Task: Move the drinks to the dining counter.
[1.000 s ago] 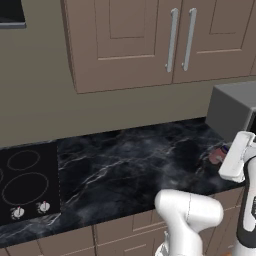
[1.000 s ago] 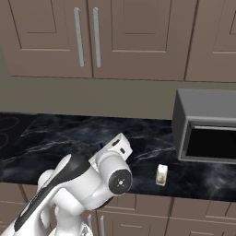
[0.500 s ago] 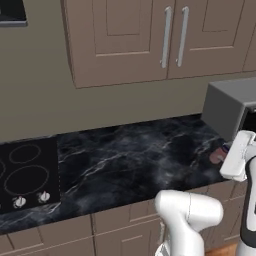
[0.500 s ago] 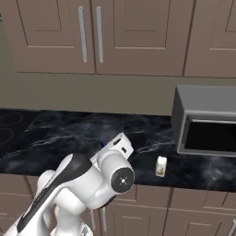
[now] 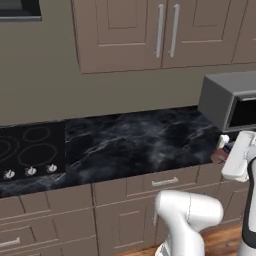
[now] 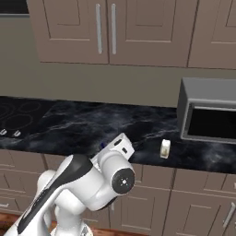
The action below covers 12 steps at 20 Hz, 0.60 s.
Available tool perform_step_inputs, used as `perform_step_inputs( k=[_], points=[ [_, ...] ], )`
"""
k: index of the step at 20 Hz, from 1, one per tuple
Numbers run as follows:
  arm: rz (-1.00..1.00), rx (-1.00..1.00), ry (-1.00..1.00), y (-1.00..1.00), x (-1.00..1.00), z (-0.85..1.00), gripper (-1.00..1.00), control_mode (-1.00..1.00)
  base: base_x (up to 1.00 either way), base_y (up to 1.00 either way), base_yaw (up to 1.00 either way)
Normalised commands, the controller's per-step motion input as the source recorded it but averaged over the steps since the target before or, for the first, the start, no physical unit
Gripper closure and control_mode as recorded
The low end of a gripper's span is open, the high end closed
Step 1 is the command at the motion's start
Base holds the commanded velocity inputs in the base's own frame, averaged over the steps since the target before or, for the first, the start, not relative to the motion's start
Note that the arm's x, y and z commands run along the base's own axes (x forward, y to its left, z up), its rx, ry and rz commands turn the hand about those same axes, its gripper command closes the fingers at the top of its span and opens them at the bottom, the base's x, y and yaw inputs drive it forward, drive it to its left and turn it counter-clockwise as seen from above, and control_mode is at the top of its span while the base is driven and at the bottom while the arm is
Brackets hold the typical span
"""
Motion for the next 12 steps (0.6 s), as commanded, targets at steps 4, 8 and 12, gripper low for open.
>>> perform_step_inputs(
  k=[4, 8, 12],
  points=[
    [0.0, 0.0, 0.0, 0.0, 0.0, 0.0, 1.0, 1.0, -0.55, 0.15, 0.24],
    [0.0, 0.0, 0.0, 0.0, 0.0, 0.0, 1.0, 1.0, -0.53, 0.34, 0.24],
    [0.0, 0.0, 0.0, 0.0, 0.0, 0.0, 1.0, 1.0, -0.46, 0.62, 0.22]
  ],
)
